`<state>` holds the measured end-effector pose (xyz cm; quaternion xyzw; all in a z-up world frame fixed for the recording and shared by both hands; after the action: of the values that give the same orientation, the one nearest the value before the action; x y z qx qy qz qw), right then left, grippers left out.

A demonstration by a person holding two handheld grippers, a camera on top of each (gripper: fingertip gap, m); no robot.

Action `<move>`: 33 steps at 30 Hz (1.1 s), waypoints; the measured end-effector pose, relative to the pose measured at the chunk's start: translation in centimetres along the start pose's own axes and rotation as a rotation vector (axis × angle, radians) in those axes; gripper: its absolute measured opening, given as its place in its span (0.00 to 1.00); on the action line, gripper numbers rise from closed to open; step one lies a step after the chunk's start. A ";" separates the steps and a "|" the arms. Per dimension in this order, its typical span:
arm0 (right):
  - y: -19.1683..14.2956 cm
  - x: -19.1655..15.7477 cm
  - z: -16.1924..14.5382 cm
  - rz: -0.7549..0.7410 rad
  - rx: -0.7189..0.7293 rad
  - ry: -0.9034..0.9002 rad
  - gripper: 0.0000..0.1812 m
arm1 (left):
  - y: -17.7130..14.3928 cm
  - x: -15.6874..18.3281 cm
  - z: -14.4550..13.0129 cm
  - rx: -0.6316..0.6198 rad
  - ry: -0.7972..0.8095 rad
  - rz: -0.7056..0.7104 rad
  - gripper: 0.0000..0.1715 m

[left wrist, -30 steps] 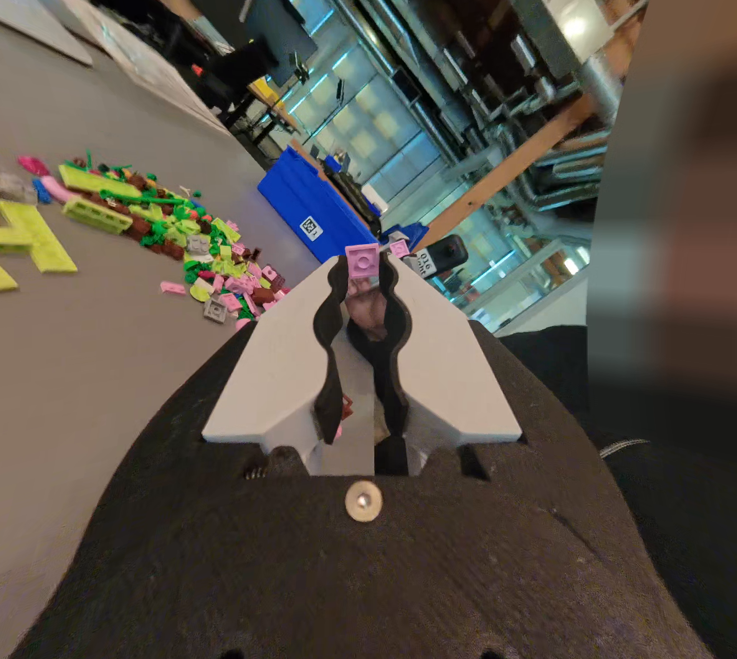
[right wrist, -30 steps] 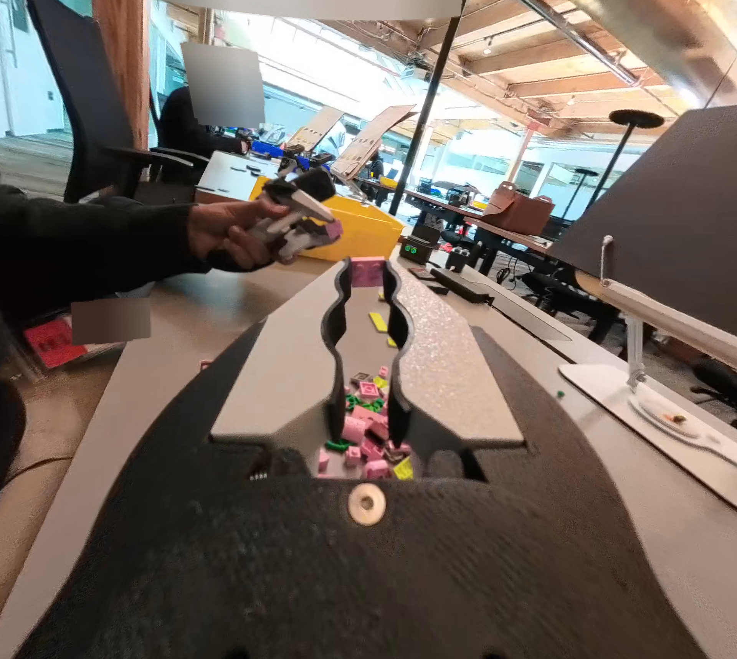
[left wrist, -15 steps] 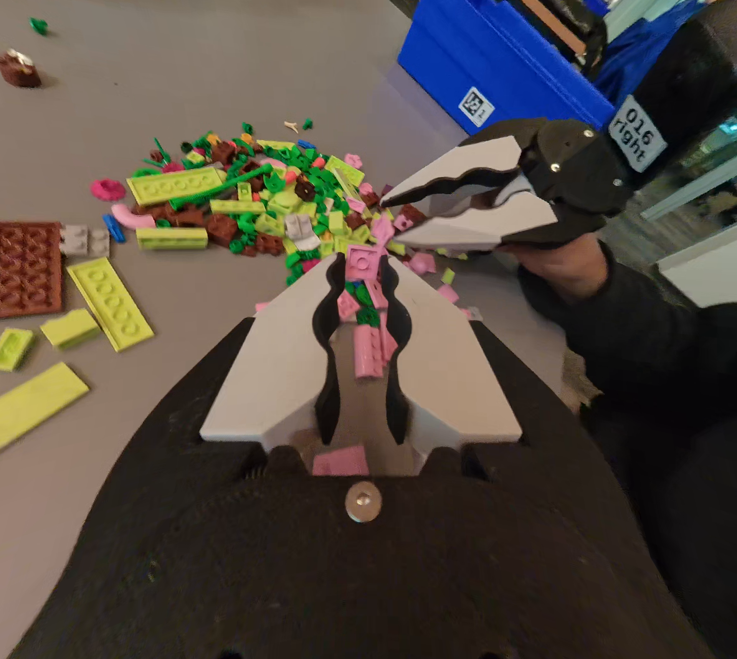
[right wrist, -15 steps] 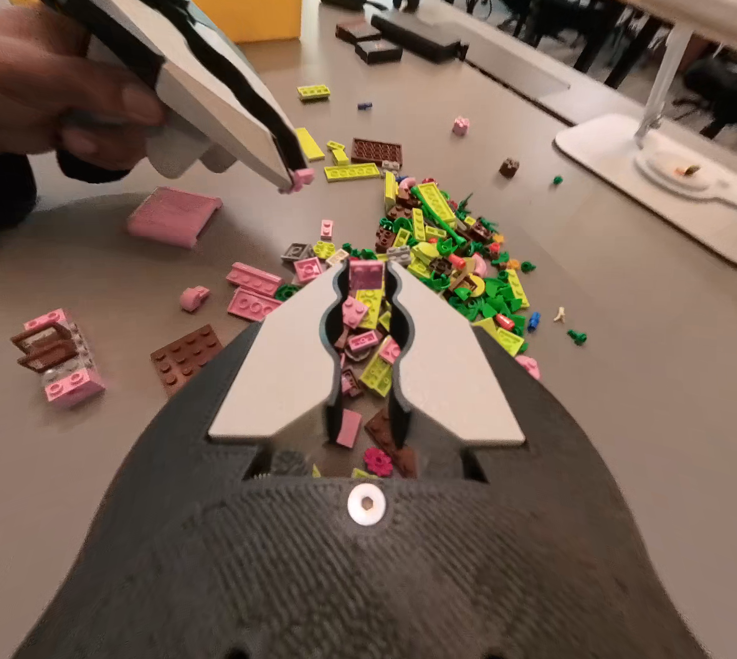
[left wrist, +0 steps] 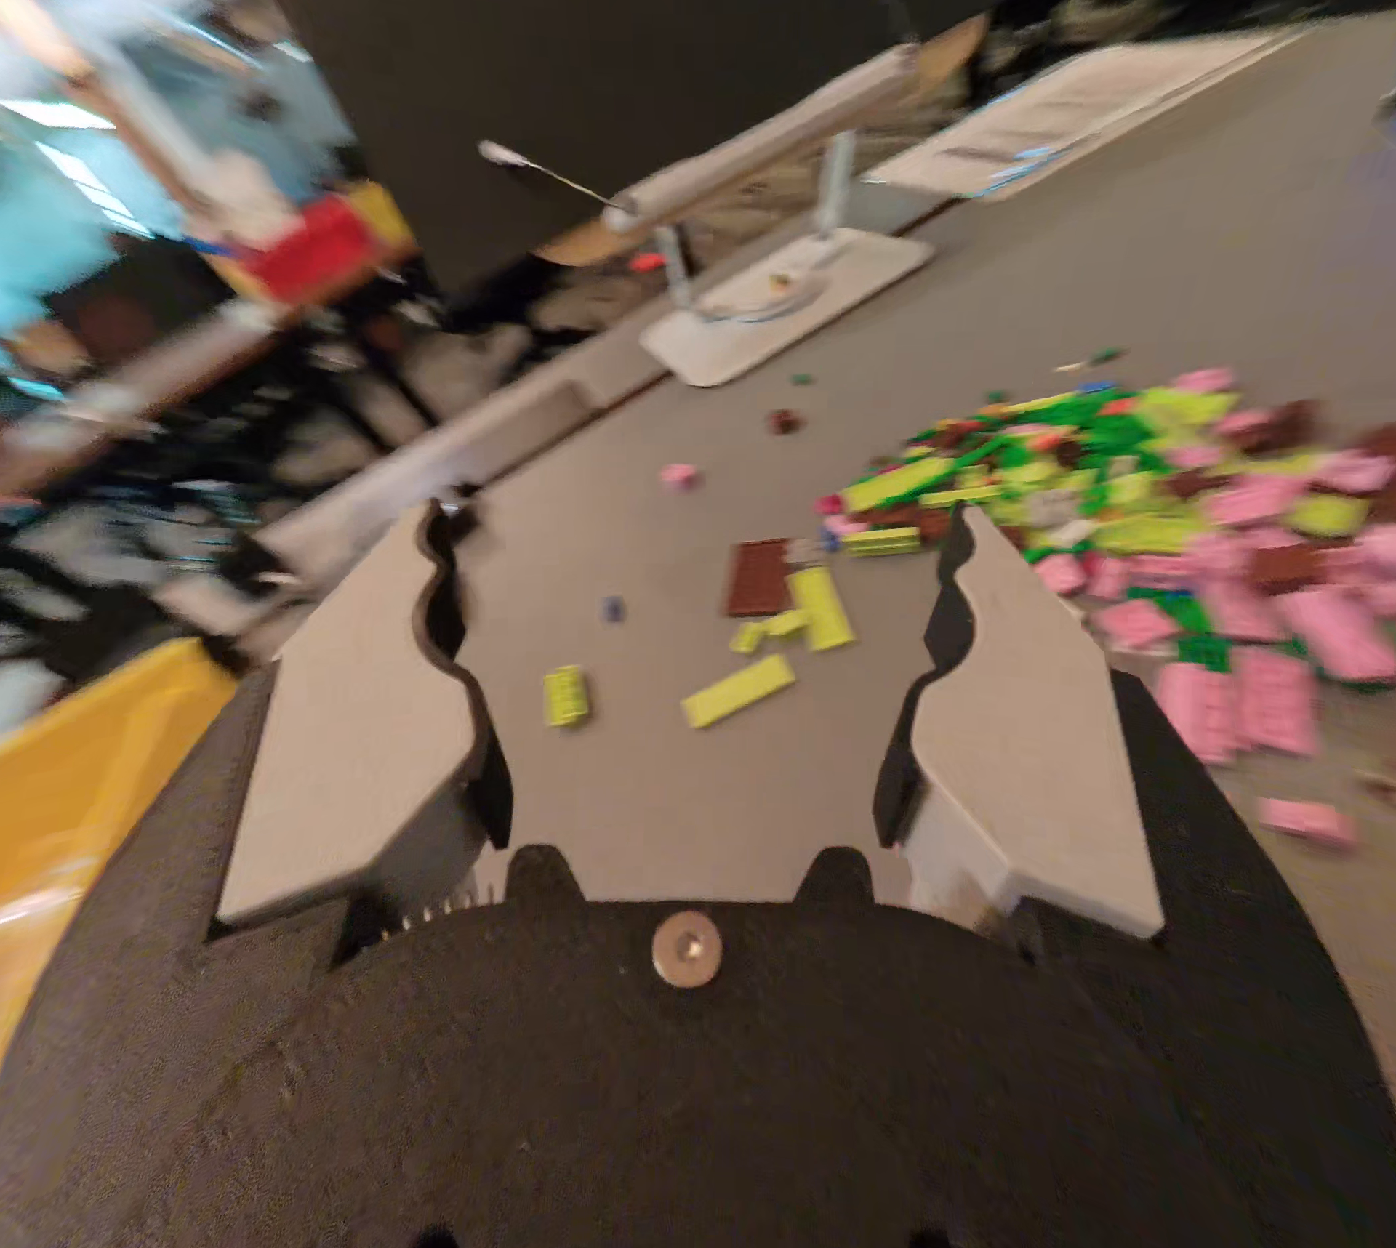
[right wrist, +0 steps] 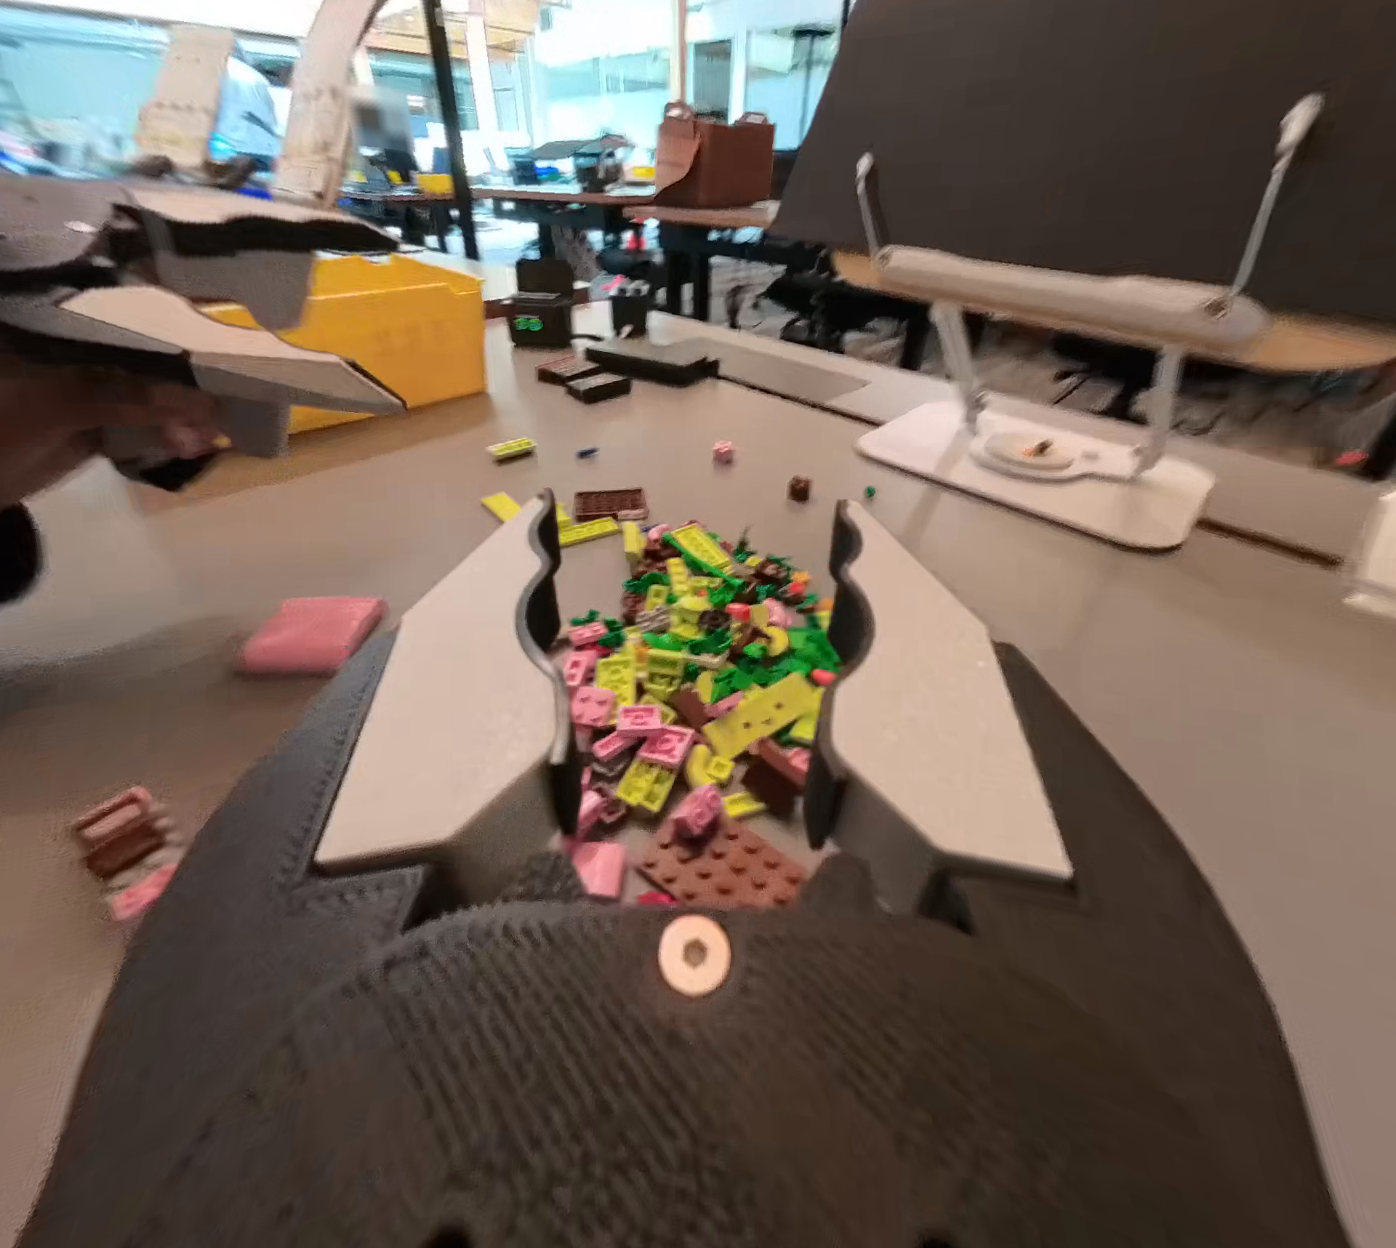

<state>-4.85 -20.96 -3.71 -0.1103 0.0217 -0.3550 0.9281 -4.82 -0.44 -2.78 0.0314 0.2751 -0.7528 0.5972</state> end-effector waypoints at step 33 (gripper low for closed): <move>-1.5 -10.0 -4.1 0.402 -0.326 -0.226 0.12 | -7.8 14.2 -6.3 -0.165 0.073 -0.811 0.33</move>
<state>-13.82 -16.17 -7.73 -0.2903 -0.0038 -0.1412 0.9464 -17.79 -9.09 -10.49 -0.1006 0.3457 -0.9009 0.2425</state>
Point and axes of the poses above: each gripper's, where its closed fingertips meet, y out along the fingers, z out of its top, x = y × z across the jaws, the point moved 1 cm from there along -y, back along the fingers, and after that the axes turned 13 degrees about -x, right-handed, at the moved point
